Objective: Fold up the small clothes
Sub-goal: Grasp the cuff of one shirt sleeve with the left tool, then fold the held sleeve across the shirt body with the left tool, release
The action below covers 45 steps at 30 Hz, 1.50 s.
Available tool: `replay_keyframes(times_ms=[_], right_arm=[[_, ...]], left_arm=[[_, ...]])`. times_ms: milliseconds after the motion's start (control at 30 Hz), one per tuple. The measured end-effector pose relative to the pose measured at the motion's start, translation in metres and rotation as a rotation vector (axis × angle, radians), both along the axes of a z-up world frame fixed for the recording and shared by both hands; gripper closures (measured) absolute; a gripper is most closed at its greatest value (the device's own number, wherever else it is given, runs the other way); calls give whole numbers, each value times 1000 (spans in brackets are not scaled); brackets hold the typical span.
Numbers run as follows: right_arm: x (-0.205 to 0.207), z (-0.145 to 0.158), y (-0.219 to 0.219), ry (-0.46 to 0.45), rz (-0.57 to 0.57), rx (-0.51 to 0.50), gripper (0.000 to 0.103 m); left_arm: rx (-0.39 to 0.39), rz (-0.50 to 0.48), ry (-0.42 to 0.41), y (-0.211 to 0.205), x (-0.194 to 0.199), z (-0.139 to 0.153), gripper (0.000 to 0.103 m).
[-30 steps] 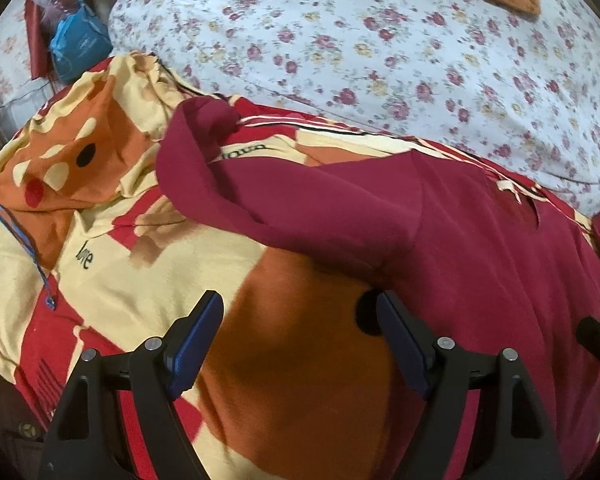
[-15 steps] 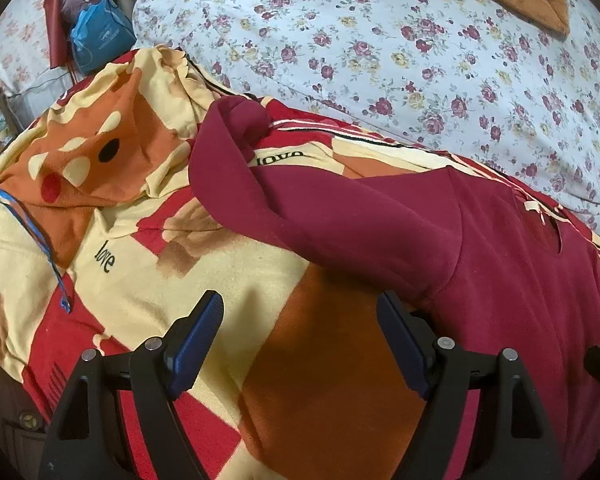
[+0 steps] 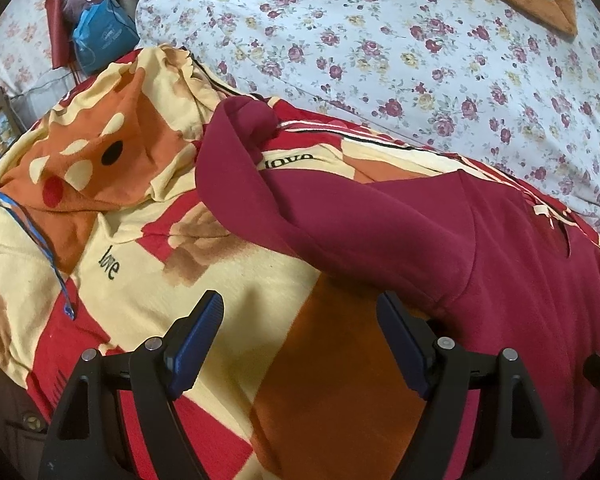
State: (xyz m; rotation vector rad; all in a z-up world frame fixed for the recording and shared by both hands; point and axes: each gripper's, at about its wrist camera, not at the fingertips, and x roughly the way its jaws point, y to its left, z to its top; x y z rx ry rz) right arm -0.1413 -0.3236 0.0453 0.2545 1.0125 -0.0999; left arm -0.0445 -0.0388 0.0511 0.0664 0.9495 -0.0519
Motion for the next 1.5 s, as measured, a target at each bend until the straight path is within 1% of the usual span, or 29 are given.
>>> replay_keyframes(times_ms=[233,333,400,467,667,800,1000,1200,1267,1300,1333,1367,1400,1500], right_arm=[[4,-6,1,19,10,3,0],[5,-7,-1,21,8,5,0],[5,-8,-2,24,3,9,0],[6,-10,-3,27,-1,13,0],[9,-14,-3,40,4,5,0],[10,-16,-3,41,4,6,0],[12,-18,-2,43,10,-2,0],[13,-19,-3,43,14,-2,0],[13,-19,-3,43,16,-2,0],[13,-19,-3,42,17,-3,0],[13,-19,-3,42,18,-4,0],[12,-19,-3,40,20,-5,0],[12,-19,-3,38,22,-6,0],[10,-18,-4,30,25,-2,0]], left_arm=[[0,23,-7,11,18,7,31],[-1,49,-18,21,34,13,31],[14,73,-14,29,48,15,31],[13,92,-11,36,58,15,31],[1,136,11,53,86,11,31],[12,136,17,56,99,10,31],[-10,157,30,62,119,7,31],[-10,177,73,69,144,-7,31],[-29,177,94,72,150,-15,38],[-45,170,106,73,153,-19,55],[-61,161,119,73,155,-22,77],[-85,149,139,74,156,-26,86],[-101,143,150,74,157,-29,89],[-138,133,109,75,148,-23,99]])
